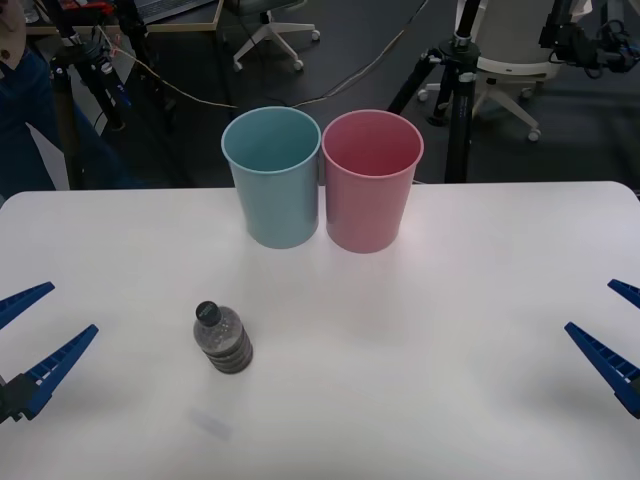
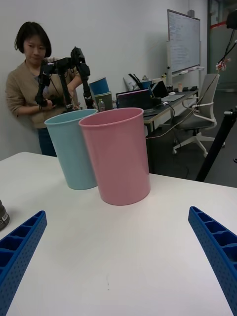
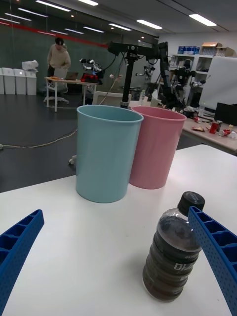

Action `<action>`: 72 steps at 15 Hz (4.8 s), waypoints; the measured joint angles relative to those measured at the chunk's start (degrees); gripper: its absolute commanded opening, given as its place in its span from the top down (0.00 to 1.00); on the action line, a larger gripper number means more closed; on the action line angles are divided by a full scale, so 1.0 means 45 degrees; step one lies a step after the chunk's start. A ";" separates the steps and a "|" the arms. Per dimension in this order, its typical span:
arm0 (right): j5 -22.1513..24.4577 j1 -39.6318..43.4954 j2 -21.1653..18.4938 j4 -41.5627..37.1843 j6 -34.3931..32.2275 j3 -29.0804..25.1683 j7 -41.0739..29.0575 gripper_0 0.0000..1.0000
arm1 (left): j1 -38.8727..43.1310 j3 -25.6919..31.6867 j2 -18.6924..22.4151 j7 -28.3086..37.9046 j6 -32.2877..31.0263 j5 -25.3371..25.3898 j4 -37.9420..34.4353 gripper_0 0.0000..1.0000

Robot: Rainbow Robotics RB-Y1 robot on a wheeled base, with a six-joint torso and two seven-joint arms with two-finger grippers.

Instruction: Grasp the object on the table and drop it into the matching bin: aluminum can to the light blue bin, PET bottle to the pink bin.

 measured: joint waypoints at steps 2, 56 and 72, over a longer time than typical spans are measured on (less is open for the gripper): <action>0.0000 0.0000 0.0000 0.0000 0.0000 0.0000 0.0000 0.00 | -0.0040 -0.0021 -0.0033 -0.0018 -0.0011 -0.0022 0.0061 0.00; 0.0000 0.0000 0.0000 0.0000 0.0000 0.0000 0.0000 0.00 | -0.4404 -0.7206 -0.0267 -0.7178 0.2022 0.0364 0.6563 0.00; 0.0000 0.0000 0.0000 0.0000 0.0000 0.0000 0.0000 0.00 | -0.4456 -0.7324 -0.0142 -0.6350 0.2222 0.0344 0.6370 1.00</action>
